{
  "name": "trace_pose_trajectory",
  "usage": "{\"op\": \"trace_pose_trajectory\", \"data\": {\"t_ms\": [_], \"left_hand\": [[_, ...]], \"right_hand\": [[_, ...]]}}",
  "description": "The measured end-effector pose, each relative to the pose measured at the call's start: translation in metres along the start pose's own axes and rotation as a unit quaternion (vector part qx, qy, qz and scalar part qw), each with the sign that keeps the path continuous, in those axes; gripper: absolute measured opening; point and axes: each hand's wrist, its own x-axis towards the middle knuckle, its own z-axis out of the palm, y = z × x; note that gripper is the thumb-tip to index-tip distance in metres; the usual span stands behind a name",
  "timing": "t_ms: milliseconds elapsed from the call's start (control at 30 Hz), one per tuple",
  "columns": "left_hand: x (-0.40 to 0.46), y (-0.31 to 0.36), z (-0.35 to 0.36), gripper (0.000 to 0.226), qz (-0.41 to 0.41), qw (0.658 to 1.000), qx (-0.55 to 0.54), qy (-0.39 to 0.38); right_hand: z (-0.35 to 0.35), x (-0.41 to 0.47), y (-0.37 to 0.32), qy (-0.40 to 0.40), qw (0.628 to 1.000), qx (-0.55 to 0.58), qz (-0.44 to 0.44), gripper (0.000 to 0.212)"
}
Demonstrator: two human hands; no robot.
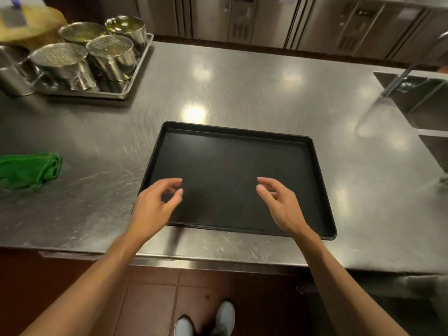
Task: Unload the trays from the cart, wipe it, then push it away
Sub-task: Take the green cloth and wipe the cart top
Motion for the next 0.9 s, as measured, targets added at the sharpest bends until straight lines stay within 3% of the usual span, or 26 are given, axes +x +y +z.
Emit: {"op": "trace_pose_trajectory", "data": {"t_ms": [167,300,567,900], "left_hand": [[-0.021,0.087,-0.077,0.025,-0.048,0.966,-0.239,0.089],[-0.078,0.116,-0.130,0.018,-0.019,0.935,-0.320,0.149],[-0.171,0.118,-0.213,0.021,0.005,0.917,-0.329,0.224],[-0.236,0.047,-0.329,0.019,-0.056,0.881,-0.272,0.383]], "right_hand": [[-0.019,-0.044,-0.102,0.089,0.980,0.173,-0.050,0.018],[-0.019,-0.102,-0.157,0.124,0.954,0.253,-0.098,0.015],[0.019,-0.173,-0.219,0.096,0.935,0.317,-0.125,0.021],[0.139,-0.169,-0.308,-0.002,0.914,0.384,-0.133,0.020]]}}
